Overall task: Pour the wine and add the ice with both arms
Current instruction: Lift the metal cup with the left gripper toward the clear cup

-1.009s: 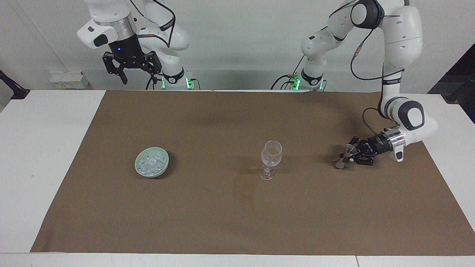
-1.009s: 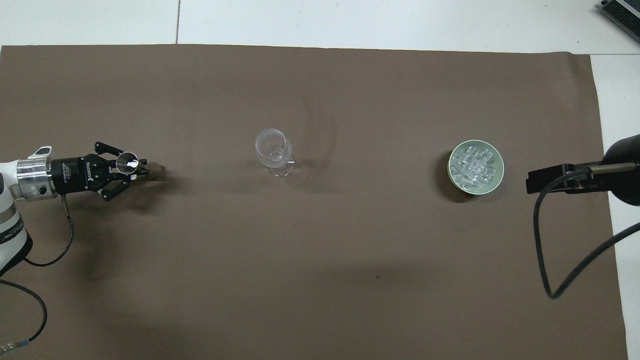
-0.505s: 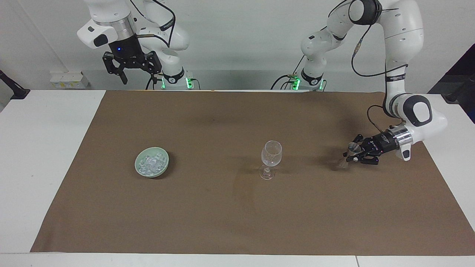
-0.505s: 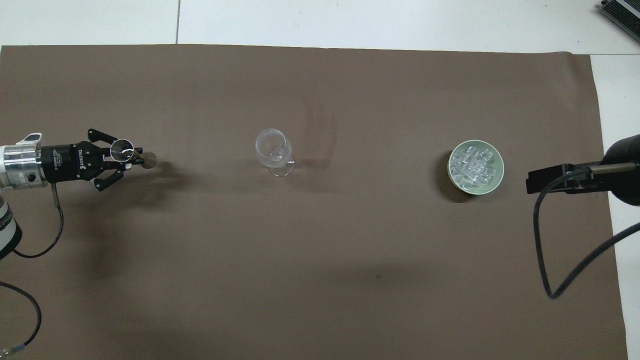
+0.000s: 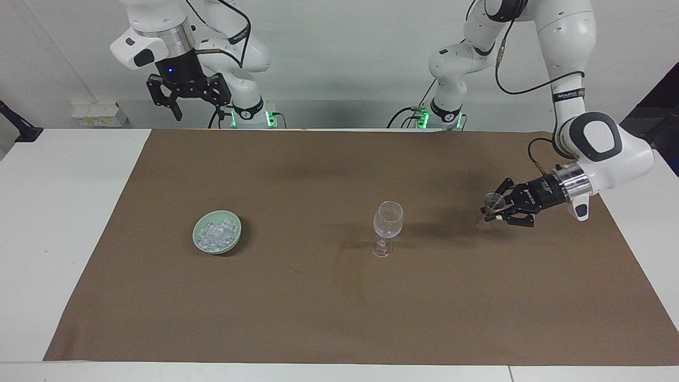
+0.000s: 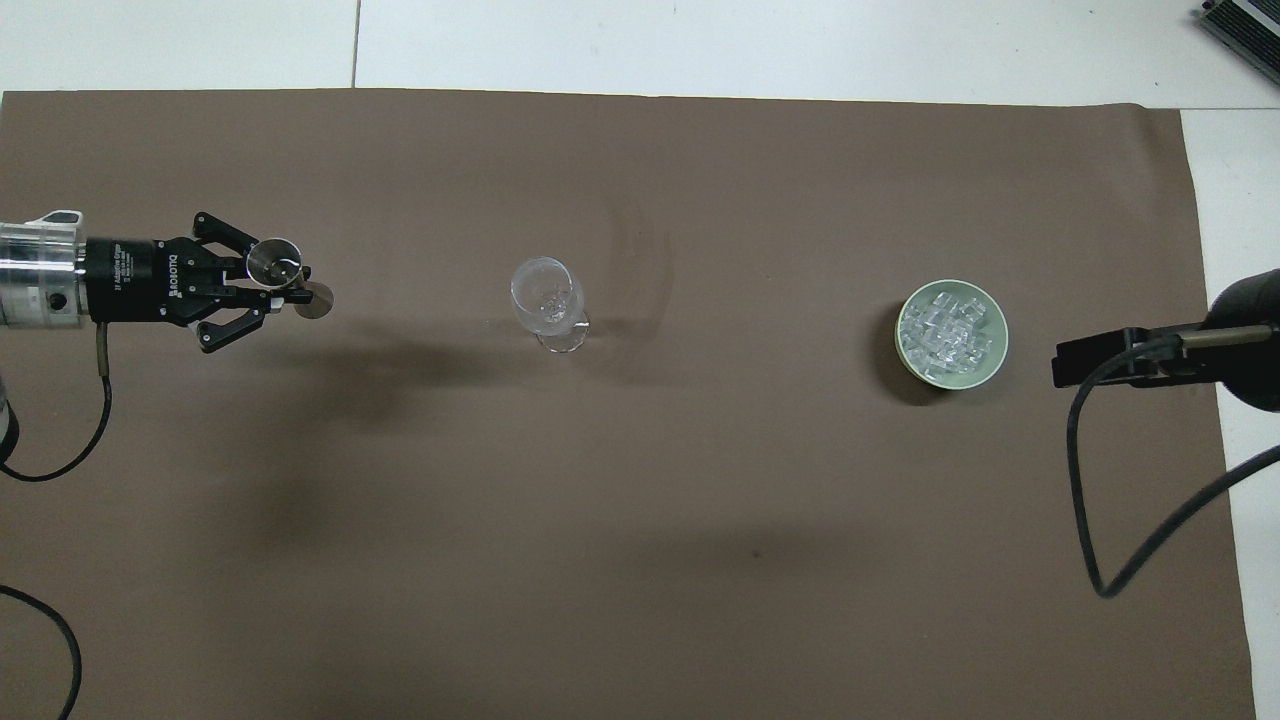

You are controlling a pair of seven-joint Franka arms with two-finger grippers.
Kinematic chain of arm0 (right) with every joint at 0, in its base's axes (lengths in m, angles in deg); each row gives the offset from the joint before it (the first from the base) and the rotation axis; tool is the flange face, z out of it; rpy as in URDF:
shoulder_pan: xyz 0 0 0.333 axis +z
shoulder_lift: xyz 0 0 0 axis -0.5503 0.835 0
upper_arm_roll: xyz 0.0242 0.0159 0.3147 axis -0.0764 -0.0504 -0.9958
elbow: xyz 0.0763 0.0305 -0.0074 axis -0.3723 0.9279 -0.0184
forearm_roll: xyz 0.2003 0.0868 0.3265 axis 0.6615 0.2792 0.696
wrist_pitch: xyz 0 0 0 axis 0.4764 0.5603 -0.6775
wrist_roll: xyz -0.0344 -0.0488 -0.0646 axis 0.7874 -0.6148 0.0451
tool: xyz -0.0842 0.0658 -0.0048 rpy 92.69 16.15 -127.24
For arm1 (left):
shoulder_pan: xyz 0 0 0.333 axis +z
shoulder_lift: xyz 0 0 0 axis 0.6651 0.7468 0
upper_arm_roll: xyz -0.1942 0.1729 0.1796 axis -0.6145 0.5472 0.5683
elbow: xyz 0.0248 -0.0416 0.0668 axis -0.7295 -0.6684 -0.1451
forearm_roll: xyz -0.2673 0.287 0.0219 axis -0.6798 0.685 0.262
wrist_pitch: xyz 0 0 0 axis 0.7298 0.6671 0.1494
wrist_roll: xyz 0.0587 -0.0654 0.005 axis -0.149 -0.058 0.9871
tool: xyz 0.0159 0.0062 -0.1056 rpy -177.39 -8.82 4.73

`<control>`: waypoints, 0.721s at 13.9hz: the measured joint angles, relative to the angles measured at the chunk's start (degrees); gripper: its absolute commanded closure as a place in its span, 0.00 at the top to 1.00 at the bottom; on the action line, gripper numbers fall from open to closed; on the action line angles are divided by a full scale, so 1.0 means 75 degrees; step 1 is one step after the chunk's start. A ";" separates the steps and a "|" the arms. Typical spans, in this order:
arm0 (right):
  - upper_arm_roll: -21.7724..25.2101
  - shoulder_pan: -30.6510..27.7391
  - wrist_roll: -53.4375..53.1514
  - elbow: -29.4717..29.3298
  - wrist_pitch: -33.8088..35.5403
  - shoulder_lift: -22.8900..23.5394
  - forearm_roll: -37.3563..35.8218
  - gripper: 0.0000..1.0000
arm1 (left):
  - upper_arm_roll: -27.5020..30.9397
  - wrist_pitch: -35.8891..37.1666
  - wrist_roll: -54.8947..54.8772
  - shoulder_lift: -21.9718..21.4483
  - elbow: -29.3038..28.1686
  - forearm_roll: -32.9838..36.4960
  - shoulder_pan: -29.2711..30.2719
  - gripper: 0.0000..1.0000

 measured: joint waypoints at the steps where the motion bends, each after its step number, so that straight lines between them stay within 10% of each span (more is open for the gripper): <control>1: 0.0000 0.0000 0.0000 0.0000 0.0000 0.0000 0.0000 1.00 | -0.0003 -0.0002 0.0205 -0.0085 0.0041 0.0109 -0.0109 0.00; 10: 0.0000 0.0000 0.0000 0.0000 0.0000 0.0000 0.0000 1.00 | -0.0014 -0.0312 0.1828 -0.0690 0.0403 0.0939 -0.1302 0.00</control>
